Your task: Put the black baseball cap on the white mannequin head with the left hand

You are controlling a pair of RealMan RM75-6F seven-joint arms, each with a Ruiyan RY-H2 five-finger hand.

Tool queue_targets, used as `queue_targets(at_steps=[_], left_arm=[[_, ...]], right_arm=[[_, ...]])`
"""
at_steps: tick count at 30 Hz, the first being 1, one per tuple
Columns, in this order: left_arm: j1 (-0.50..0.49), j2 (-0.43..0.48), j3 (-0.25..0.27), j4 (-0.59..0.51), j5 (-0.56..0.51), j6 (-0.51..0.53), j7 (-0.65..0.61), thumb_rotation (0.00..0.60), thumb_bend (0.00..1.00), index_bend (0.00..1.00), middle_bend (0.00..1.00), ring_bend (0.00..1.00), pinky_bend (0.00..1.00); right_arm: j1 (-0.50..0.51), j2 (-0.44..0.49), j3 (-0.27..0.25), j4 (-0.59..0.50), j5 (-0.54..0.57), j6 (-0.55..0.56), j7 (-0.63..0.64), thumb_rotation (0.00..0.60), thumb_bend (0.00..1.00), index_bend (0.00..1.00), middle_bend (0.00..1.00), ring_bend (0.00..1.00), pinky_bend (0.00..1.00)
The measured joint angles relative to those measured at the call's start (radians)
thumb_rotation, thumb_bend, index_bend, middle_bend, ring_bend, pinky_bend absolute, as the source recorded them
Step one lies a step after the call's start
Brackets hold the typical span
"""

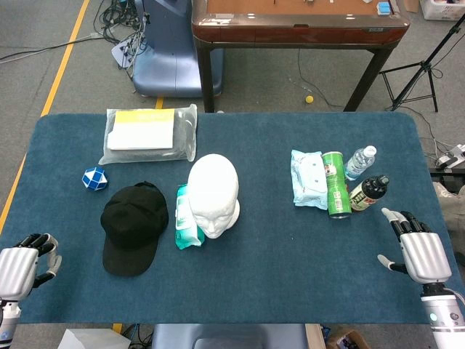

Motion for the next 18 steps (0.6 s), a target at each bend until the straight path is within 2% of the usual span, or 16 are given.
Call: queue_targets(at_steps=[11, 18], left_arm=[[0.017, 0.003, 0.000, -0.005, 0.007, 0.034, -0.002, 0.600, 0.35, 0.20, 0.45, 0.36, 0.55], [0.018, -0.005, 0.013, -0.004, 0.058, 0.054, 0.002, 0.600, 0.32, 0.20, 0.45, 0.36, 0.55]], right_arm=[[0.019, -0.003, 0.000, -0.017, 0.005, -0.030, -0.035, 0.600, 0.00, 0.12, 0.22, 0.15, 0.32], [0.019, -0.002, 0.003, -0.020, 0.012, -0.027, -0.031, 0.600, 0.00, 0.12, 0.22, 0.15, 0.32]])
